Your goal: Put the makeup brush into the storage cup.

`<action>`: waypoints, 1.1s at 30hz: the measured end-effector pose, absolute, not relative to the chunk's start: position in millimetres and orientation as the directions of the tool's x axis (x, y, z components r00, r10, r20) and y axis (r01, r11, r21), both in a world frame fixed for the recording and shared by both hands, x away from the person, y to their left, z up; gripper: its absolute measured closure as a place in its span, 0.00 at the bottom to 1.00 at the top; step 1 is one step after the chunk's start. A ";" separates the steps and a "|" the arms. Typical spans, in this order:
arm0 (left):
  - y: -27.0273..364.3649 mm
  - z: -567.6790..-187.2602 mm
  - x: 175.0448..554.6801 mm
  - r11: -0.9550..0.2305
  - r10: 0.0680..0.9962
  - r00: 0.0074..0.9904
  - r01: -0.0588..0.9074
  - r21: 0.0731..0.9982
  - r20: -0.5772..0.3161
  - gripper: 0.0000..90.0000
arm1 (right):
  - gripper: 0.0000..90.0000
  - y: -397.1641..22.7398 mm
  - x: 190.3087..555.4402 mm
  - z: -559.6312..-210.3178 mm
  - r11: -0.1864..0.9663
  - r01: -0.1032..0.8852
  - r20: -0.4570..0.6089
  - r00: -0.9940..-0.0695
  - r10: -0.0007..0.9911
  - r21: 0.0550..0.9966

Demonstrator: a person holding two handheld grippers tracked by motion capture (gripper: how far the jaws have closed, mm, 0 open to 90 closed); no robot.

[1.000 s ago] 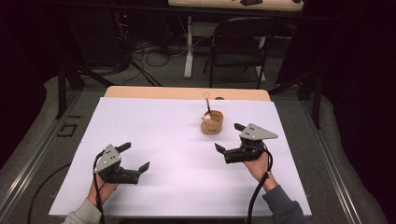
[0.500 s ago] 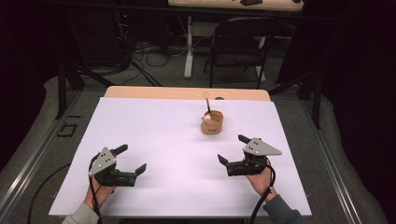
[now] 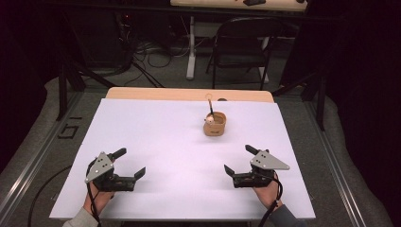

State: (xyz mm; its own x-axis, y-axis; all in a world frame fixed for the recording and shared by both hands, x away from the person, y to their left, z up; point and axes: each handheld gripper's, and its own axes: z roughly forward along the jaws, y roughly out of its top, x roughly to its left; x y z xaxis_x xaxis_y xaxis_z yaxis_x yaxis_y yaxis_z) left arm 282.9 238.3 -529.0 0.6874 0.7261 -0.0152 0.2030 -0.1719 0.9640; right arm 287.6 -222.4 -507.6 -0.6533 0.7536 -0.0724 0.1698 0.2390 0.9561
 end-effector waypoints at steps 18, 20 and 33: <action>248.2 -532.7 273.2 -0.150 0.760 0.650 0.195 0.969 -0.013 0.00 | 0.00 -240.1 268.9 -514.1 0.225 0.173 -0.081 -0.595 0.799 0.959; 249.4 -533.2 272.4 -0.147 0.766 0.643 0.193 0.970 -0.012 0.00 | 0.00 -240.9 267.7 -515.2 0.225 0.172 -0.082 -0.591 0.802 0.959; 253.9 -535.6 266.9 -0.155 0.780 0.626 0.210 0.966 -0.011 0.00 | 0.00 -240.7 262.9 -518.4 0.248 0.185 -0.097 -0.581 0.808 0.951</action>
